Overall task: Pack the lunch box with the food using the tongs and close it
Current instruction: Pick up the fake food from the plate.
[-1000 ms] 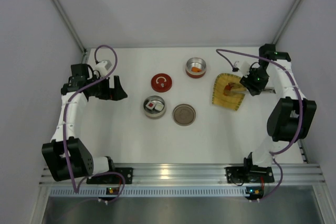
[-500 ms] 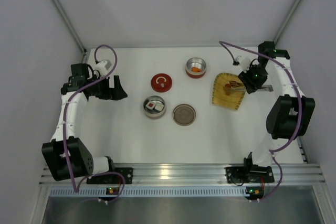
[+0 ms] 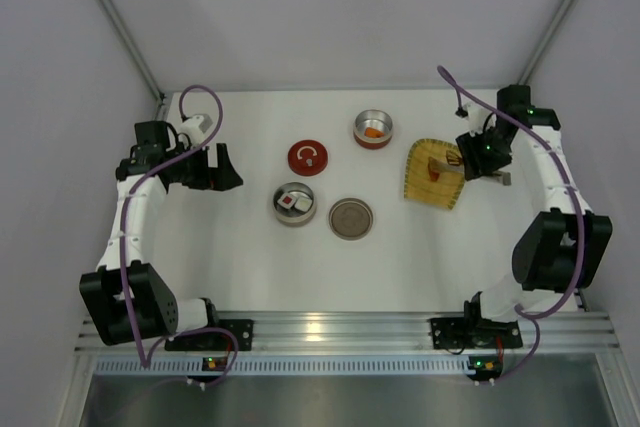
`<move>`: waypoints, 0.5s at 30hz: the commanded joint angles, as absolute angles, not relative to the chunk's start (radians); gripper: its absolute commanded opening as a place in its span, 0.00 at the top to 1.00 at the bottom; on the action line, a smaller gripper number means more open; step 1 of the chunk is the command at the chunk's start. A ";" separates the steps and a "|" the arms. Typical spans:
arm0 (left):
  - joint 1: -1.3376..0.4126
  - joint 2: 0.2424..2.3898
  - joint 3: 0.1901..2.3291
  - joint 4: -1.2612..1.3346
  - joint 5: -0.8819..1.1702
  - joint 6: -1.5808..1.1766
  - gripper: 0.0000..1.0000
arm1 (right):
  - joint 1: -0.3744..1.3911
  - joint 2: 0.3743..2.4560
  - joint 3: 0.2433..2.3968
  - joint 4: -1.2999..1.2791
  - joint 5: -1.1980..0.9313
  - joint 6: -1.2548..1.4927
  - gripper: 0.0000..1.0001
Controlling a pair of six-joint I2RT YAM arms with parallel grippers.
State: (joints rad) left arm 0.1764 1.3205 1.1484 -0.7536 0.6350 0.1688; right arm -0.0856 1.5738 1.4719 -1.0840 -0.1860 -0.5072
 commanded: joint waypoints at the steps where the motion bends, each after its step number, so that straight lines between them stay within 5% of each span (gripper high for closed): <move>1: 0.181 1.282 1.154 -0.727 0.647 0.172 0.02 | -0.060 1.557 1.454 -0.988 -0.199 -0.408 0.54; 15: 0.183 1.292 1.144 -0.723 0.641 0.179 0.02 | -0.008 1.600 1.374 -0.900 -0.152 -0.359 0.55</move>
State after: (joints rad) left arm 0.1764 1.3109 1.1484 -0.7532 0.6312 0.1696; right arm -0.0223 1.5921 1.3819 -0.9718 -0.1699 -0.3801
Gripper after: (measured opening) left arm 0.983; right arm 0.451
